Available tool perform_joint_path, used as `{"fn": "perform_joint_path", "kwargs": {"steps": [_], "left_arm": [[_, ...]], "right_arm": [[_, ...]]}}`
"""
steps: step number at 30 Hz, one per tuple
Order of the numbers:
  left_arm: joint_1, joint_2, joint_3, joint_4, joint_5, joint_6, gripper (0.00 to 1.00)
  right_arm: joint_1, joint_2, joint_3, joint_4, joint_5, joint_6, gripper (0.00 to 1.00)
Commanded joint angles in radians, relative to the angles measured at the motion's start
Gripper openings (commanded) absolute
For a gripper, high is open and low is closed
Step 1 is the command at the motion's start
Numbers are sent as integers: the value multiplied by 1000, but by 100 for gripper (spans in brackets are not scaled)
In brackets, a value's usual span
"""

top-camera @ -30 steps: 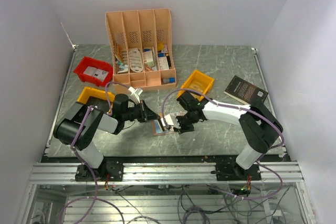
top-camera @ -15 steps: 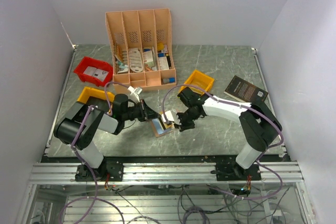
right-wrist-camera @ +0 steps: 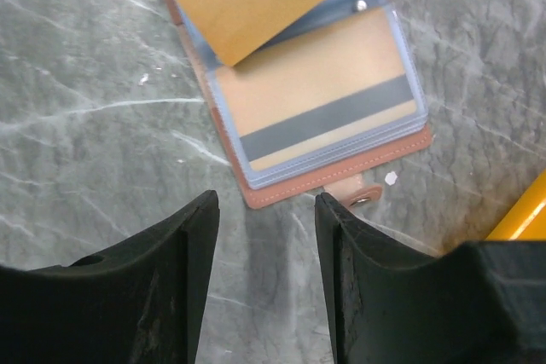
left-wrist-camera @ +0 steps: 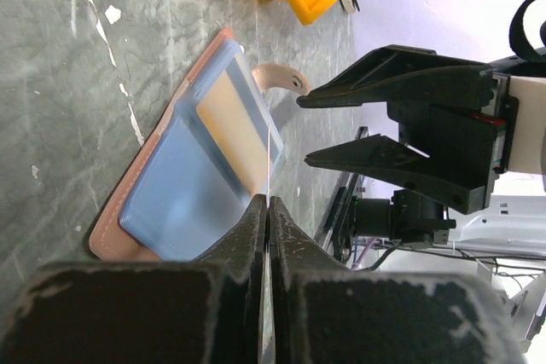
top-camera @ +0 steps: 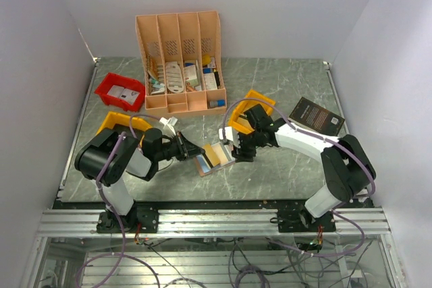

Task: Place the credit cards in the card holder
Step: Adjust the card holder at the center of the board.

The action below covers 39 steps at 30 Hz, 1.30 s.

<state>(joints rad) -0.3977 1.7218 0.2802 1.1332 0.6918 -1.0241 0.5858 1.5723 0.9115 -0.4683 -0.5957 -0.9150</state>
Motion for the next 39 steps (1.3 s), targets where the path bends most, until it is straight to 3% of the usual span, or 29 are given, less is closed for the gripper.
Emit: {"fn": "perform_joint_path", "kwargs": {"steps": [1, 39], "left_arm": [[-7, 17, 6, 78, -32, 3, 7], [-39, 56, 15, 1, -93, -19, 7]], "right_arm": [[3, 35, 5, 81, 67, 48, 49], [38, 152, 41, 72, 139, 90, 41]]}}
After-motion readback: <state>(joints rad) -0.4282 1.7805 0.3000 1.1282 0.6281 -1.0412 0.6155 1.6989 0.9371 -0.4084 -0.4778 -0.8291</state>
